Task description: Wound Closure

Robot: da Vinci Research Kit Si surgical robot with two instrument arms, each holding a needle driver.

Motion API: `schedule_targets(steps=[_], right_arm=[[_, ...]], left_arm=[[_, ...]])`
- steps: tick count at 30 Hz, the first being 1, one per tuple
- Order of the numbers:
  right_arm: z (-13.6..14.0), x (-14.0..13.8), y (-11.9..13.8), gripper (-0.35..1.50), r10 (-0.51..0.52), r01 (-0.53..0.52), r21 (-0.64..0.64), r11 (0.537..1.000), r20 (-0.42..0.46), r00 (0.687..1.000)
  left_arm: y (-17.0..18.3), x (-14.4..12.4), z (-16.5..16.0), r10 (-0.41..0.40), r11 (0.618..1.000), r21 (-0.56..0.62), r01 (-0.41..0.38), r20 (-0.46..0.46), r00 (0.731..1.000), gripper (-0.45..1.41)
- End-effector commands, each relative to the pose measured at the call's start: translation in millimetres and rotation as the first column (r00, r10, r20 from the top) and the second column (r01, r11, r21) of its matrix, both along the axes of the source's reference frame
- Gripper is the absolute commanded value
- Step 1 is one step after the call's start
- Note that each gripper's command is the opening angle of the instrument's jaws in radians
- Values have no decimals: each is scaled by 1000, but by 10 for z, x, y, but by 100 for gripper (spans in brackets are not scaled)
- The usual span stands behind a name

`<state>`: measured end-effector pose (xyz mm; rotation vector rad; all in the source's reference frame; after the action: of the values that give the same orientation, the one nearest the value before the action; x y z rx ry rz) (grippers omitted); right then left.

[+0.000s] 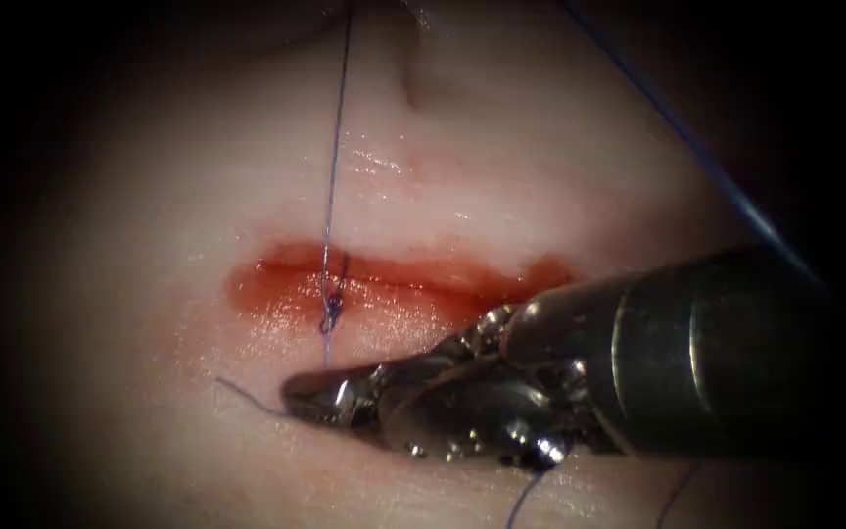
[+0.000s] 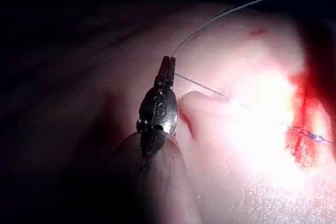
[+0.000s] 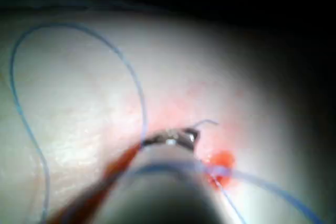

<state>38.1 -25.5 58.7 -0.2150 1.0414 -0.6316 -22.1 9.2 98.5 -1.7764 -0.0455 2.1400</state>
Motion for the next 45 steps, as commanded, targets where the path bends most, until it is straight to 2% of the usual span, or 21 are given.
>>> schedule_targets(steps=[1,9,21,26,29,30,31,33,35,39,40,42,44,45], right_arm=[[4,5,-9,-35,3,-3,11,1000,0,1000],[4,6,-25,-35,29,-31,68,997,29,999],[-3,9,-49,-35,2,-7,64,998,68,998],[-3,10,-49,-35,7,-12,75,997,76,997],[-8,12,-41,-35,24,-31,95,995,71,997],[-17,12,-33,-35,24,-32,105,994,72,997],[-22,12,-30,-28,42,-53,133,990,79,996],[-33,10,-24,66,85,-96,204,974,66,994],[-49,5,-23,126,160,-172,325,930,62,985],[-71,-9,-25,130,187,-202,414,888,76,979],[-80,-17,-22,130,183,-197,420,886,73,980],[-87,-27,-16,130,192,-207,450,868,81,978],[-93,-38,-8,123,210,-232,496,837,100,972],[-95,-47,1,118,243,-263,540,799,110,964]], left_arm=[[0,-6,7,1,1000,-3,-1,-4,1000,-45],[22,-21,11,-17,999,-39,16,-26,1000,-45],[37,-38,11,-51,996,-80,46,-62,997,-45],[46,-34,5,-68,994,-95,61,-73,995,-45],[43,-32,3,-76,993,-95,69,-72,994,-45],[36,-32,1,-66,994,-94,60,-61,996,-45],[31,-32,-2,-60,994,-92,55,-56,997,-45],[22,-33,-7,-49,995,-87,45,-47,998,-45],[11,-33,-24,-41,997,-74,39,-25,999,-45],[0,-30,-58,-49,997,-60,50,15,999,-45],[-5,-28,-79,-42,997,-65,43,27,999,-45],[-12,-26,-101,-35,997,-70,37,38,999,-45],[-23,-24,-120,-26,997,-67,29,45,999,-45],[-36,-22,-141,-13,998,-65,17,59,998,-45]])
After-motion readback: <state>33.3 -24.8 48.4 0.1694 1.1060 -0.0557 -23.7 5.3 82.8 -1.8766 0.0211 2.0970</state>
